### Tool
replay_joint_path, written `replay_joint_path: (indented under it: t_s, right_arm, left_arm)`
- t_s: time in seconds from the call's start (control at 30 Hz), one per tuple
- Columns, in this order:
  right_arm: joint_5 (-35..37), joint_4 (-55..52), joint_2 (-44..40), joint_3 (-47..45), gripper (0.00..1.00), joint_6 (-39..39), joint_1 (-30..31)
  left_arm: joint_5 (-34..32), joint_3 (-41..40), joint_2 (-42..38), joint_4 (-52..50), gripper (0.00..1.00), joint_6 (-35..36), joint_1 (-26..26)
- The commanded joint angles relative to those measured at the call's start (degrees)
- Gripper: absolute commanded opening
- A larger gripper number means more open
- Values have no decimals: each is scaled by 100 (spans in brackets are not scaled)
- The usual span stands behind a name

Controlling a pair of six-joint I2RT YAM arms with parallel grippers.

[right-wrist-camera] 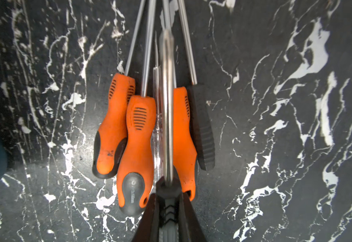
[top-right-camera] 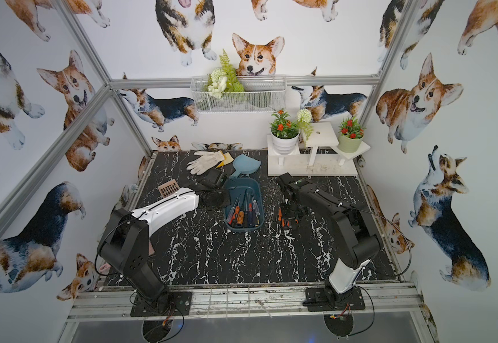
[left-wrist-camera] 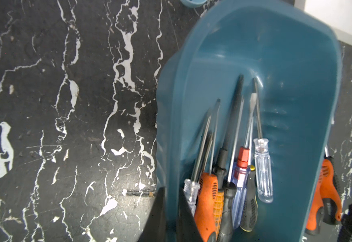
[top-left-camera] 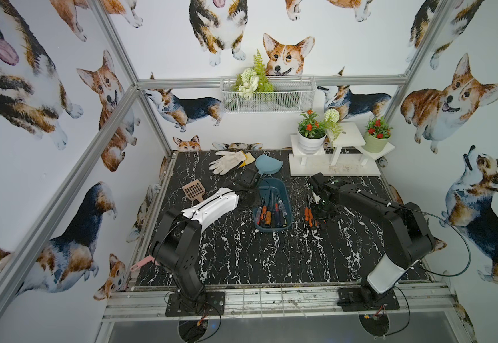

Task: Take out the screwdriver from the storage box
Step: Place the screwdriver at the center of the board.

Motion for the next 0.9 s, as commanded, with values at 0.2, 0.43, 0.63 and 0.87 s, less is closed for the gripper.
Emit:
replay_joint_path:
  t_s: [0.2, 0.43, 0.63, 0.87]
  right_arm:
    - [54, 57, 337, 279, 13, -20, 10]
    - [8, -8, 487, 502, 28, 20, 12]
    - [-48, -75, 537, 517, 43, 30, 12]
    - [-88, 94, 250, 443, 50, 127, 6]
  left_arm:
    - [71, -151, -123, 334, 0, -157, -17]
    - [22, -166, -72, 285, 0, -88, -18]
    - [35, -191, -85, 314, 0, -98, -17]
    - [17, -232, -116, 331, 0, -108, -43]
